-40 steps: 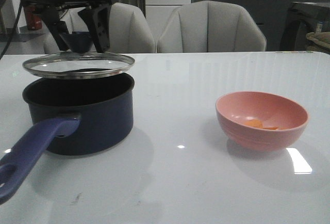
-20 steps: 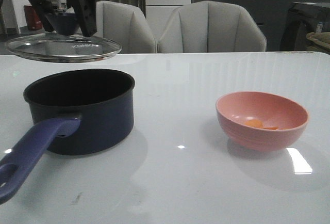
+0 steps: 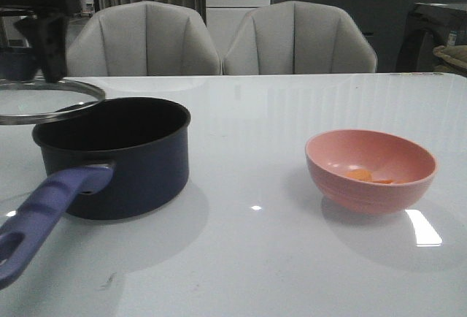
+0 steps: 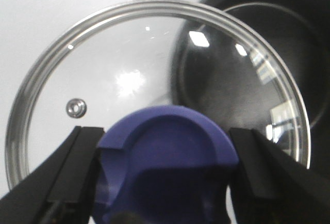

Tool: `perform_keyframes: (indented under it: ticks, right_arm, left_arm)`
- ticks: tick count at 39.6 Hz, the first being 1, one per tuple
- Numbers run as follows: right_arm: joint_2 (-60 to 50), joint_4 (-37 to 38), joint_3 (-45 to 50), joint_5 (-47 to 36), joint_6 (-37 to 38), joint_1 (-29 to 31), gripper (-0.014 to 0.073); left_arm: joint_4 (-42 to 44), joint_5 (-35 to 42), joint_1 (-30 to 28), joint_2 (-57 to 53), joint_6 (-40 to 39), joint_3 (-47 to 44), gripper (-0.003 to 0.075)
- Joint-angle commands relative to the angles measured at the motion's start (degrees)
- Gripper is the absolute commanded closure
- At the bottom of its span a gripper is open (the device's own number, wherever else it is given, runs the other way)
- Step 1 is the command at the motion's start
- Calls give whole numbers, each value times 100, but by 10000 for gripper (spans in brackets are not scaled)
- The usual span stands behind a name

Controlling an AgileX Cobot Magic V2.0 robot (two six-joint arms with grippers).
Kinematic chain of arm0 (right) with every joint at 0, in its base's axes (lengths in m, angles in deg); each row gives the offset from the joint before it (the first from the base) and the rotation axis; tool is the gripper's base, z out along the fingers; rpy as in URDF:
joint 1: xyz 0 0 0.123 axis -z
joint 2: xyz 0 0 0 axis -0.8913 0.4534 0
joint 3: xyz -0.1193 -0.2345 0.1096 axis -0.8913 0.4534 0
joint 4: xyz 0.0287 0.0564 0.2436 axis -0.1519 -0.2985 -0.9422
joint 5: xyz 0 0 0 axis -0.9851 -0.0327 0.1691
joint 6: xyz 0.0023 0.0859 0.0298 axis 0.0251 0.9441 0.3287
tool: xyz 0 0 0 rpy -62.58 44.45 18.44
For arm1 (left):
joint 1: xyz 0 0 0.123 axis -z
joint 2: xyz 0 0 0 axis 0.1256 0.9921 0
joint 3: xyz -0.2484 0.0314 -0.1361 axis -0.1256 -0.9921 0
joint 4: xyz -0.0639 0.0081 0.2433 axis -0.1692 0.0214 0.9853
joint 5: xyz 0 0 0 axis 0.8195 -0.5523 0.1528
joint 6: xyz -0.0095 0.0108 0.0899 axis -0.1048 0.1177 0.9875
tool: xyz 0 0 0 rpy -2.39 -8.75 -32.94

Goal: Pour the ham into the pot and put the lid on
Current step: 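Move the lid beside the saucepan and set it on the table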

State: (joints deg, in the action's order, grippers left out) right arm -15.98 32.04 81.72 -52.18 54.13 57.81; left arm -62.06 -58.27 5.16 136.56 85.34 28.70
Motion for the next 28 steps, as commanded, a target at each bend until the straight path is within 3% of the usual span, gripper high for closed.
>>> perform_keyframes:
  ticks: [1, 13, 28]
  right_arm:
    - [-49, 5, 61, -454, -18, 31, 458]
    - [-49, 5, 61, -454, -18, 31, 458]
    - [-49, 5, 61, -454, -18, 31, 458]
  left_arm:
    - [-66, 343, -368, -562, -61, -177, 366]
    - [-336, 1060, -1609, -1084, -4, -1216, 366]
    - [-699, 2516, -2048, -1084, 228, -2501, 366]
